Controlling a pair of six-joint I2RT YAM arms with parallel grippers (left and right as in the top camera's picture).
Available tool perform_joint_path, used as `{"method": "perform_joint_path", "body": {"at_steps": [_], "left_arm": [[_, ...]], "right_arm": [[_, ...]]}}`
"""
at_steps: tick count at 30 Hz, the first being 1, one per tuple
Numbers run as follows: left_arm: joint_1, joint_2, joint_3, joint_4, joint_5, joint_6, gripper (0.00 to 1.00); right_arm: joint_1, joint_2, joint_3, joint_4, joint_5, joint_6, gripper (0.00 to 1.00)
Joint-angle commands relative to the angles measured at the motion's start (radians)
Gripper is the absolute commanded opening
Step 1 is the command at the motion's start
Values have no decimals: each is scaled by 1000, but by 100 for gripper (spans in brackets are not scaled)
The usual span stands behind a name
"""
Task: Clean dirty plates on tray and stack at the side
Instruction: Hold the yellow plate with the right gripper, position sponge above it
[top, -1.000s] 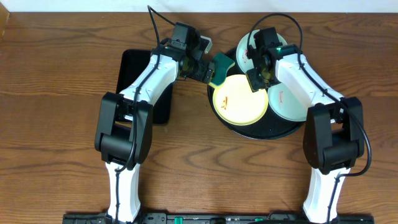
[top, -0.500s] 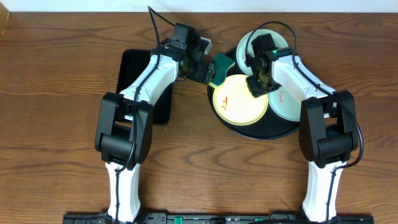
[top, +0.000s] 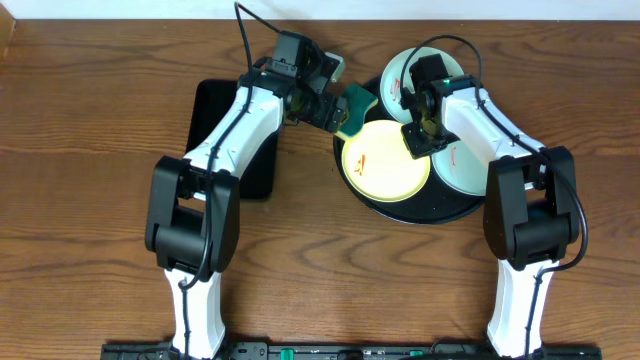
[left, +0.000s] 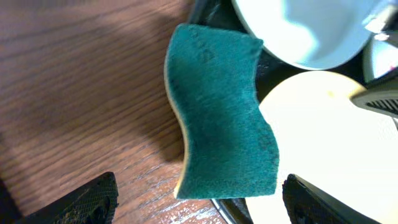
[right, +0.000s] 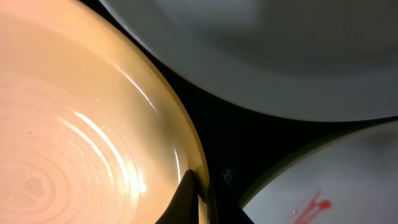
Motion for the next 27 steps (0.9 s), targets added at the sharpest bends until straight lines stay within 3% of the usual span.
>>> {"method": "perform_joint_path", "body": {"at_steps": [1, 5, 10, 16, 27], "left_arm": [[-9, -20, 24, 2, 37, 85, 86], [-34, -16, 24, 28, -6, 124, 86], [-82, -14, 47, -24, -267, 124, 86], [-75, -14, 81, -40, -236, 113, 86], [-113, 31, 50, 159, -202, 55, 86]], "right_arm": [[8, 12, -8, -9, -47, -14, 2], [8, 12, -8, -9, -65, -20, 4], [8, 12, -8, -9, -73, -20, 5], [8, 12, -8, -11, -90, -20, 6], [12, 12, -8, -16, -90, -20, 6]]}}
